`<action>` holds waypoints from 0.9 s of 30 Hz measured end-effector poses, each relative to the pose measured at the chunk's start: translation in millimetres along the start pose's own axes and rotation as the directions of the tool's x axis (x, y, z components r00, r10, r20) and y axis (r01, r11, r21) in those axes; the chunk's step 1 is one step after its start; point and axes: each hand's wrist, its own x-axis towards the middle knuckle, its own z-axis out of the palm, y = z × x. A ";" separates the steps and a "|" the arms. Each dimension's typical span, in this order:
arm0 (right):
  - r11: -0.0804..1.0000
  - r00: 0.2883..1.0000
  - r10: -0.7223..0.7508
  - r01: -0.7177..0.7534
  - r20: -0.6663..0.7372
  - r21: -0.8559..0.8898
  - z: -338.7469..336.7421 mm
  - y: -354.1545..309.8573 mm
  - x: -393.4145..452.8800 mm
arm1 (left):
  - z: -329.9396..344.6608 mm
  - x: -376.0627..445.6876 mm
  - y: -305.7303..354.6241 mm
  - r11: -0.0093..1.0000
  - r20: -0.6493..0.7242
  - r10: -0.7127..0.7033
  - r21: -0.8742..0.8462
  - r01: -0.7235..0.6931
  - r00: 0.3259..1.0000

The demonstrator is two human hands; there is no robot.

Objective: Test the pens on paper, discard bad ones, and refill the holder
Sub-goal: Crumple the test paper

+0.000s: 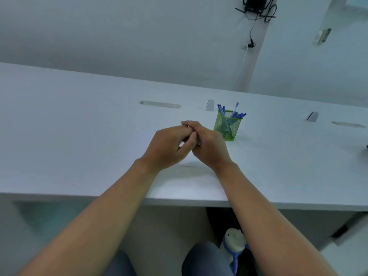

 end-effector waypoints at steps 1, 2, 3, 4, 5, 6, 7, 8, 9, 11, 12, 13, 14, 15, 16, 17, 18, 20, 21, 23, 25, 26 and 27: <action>1.000 1.000 0.009 -0.009 0.013 0.005 -3.2 -3.7 -3.6 | 0.2 -4.0 3.4 1.000 0.007 0.000 0.015 0.000 1.000; 1.000 0.999 0.021 -0.021 0.028 0.004 -6.3 -7.5 -7.5 | 0.7 -8.2 7.0 1.000 0.011 -0.002 0.023 0.002 1.000; 0.999 0.999 0.033 -0.032 0.039 -0.005 -9.5 -10.8 -11.5 | 1.5 -12.1 10.9 1.000 0.010 -0.003 0.030 0.003 1.000; 0.999 0.998 0.042 -0.041 0.048 -0.017 -12.2 -14.3 -15.5 | 1.8 -16.6 14.8 0.999 0.009 -0.007 0.037 0.007 1.000; 0.999 0.997 0.046 -0.044 0.056 -0.027 -15.1 -17.6 -19.0 | 1.2 -20.8 18.8 0.999 0.013 -0.015 0.042 0.014 1.000; 0.998 0.996 0.052 -0.050 0.068 -0.030 -18.8 -20.7 -21.7 | 0.3 -24.9 22.7 0.999 0.019 -0.022 0.046 0.022 1.000; 0.998 0.995 0.060 -0.058 0.081 -0.030 -22.6 -24.3 -24.5 | -1.0 -29.0 26.2 0.998 0.027 -0.027 0.051 0.025 0.999; 0.997 0.991 0.079 -0.077 0.104 -0.030 -26.8 -29.4 -27.2 | -3.1 -33.0 30.5 0.998 0.037 -0.027 0.062 0.025 0.999; 0.994 0.984 0.110 -0.106 0.138 -0.031 -30.9 -34.7 -29.4 | -5.2 -36.6 34.5 0.997 0.048 -0.029 0.078 0.025 0.998; 0.984 0.962 0.180 -0.180 0.205 -0.022 -37.2 -43.6 -32.7 | -9.7 -42.8 41.2 0.993 0.062 -0.032 0.113 0.025 0.998; 0.977 0.953 0.208 -0.214 0.222 0.000 -39.2 -46.4 -34.4 | -11.8 -45.9 44.0 0.991 0.060 -0.029 0.130 0.021 0.998; 0.971 0.947 0.222 -0.236 0.231 0.036 -41.0 -48.2 -35.6 | -13.5 -48.7 46.3 0.989 0.054 -0.023 0.147 0.015 0.998; 0.967 0.945 0.219 -0.244 0.241 0.075 -42.2 -49.8 -36.3 | -14.8 -51.4 48.5 0.987 0.049 -0.015 0.159 0.007 0.999; 0.966 0.946 0.205 -0.236 0.250 0.105 -42.8 -50.7 -36.9 | -15.5 -53.5 50.2 0.986 0.047 -0.001 0.167 -0.007 0.999; 0.967 0.948 0.194 -0.228 0.252 0.111 -43.0 -50.6 -37.2 | -16.0 -55.6 51.8 0.985 0.049 0.018 0.173 -0.026 0.999; 0.969 0.947 0.197 -0.227 0.252 0.097 -42.9 -49.5 -37.8 | -15.5 -57.2 52.1 0.983 0.053 0.042 0.176 -0.050 0.998; 0.969 0.944 0.212 -0.237 0.254 0.070 -43.4 -49.2 -39.2 | -14.7 -59.4 52.3 0.982 0.060 0.064 0.172 -0.073 0.996; 0.966 0.940 0.243 -0.256 0.239 0.027 -46.2 -49.1 -42.7 | -11.4 -62.6 51.5 0.991 0.068 0.063 0.114 -0.070 0.996; 0.957 0.933 0.270 -0.288 0.237 0.045 -47.8 -49.8 -44.0 | -9.4 -63.5 52.1 0.998 0.051 0.024 0.052 -0.027 0.998; 0.890 0.902 0.354 -0.407 0.249 0.208 -53.9 -53.1 -42.7 | -4.6 -64.4 56.6 0.991 -0.040 -0.095 -0.100 0.090 0.995; 0.776 0.856 0.433 -0.513 0.281 0.366 -62.1 -55.1 -42.9 | 2.4 -61.4 64.4 0.968 -0.117 -0.180 -0.198 0.154 0.977; 0.739 0.840 0.462 -0.541 0.282 0.401 -67.4 -54.8 -45.1 | 7.3 -58.3 69.6 0.965 -0.133 -0.182 -0.214 0.151 0.974; 0.704 0.828 0.486 -0.561 0.281 0.435 -73.5 -54.0 -48.2 | 13.3 -55.2 75.4 0.968 -0.141 -0.160 -0.216 0.128 0.977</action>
